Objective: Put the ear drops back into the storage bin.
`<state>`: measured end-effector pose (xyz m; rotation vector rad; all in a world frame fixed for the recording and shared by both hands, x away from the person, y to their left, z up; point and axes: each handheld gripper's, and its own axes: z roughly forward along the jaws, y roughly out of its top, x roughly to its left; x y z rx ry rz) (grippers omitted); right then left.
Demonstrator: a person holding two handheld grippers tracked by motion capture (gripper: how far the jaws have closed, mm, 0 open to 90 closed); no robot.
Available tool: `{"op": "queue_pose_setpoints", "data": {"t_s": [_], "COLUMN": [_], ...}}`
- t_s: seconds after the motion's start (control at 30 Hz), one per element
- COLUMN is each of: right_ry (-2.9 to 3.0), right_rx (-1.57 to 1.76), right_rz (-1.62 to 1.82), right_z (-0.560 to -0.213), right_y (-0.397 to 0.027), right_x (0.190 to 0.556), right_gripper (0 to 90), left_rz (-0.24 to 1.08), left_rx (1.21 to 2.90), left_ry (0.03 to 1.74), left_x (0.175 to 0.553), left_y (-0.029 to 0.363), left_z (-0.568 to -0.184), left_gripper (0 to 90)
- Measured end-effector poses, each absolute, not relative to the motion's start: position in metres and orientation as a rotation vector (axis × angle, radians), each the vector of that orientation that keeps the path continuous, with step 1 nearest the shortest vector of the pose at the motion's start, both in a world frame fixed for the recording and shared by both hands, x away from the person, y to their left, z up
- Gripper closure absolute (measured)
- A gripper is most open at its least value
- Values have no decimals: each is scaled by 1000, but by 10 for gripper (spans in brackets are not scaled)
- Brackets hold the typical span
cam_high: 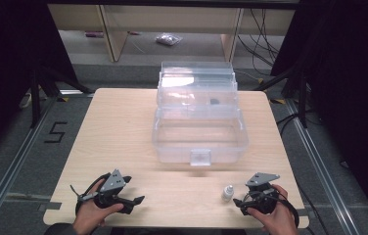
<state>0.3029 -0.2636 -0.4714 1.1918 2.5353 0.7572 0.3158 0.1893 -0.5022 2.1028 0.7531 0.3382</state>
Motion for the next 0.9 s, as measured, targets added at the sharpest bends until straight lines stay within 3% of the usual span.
{"op": "queue_pose_setpoints", "data": {"t_s": [0.9], "right_ry": [2659], "right_rx": [1015], "right_rz": [651], "right_z": [-462], "right_y": [-237], "right_x": [321], "right_gripper": [298], "left_rz": [333], "left_rx": [2092], "left_ry": [769], "left_x": [316], "left_y": [189], "left_z": [-503], "left_gripper": [160]}}
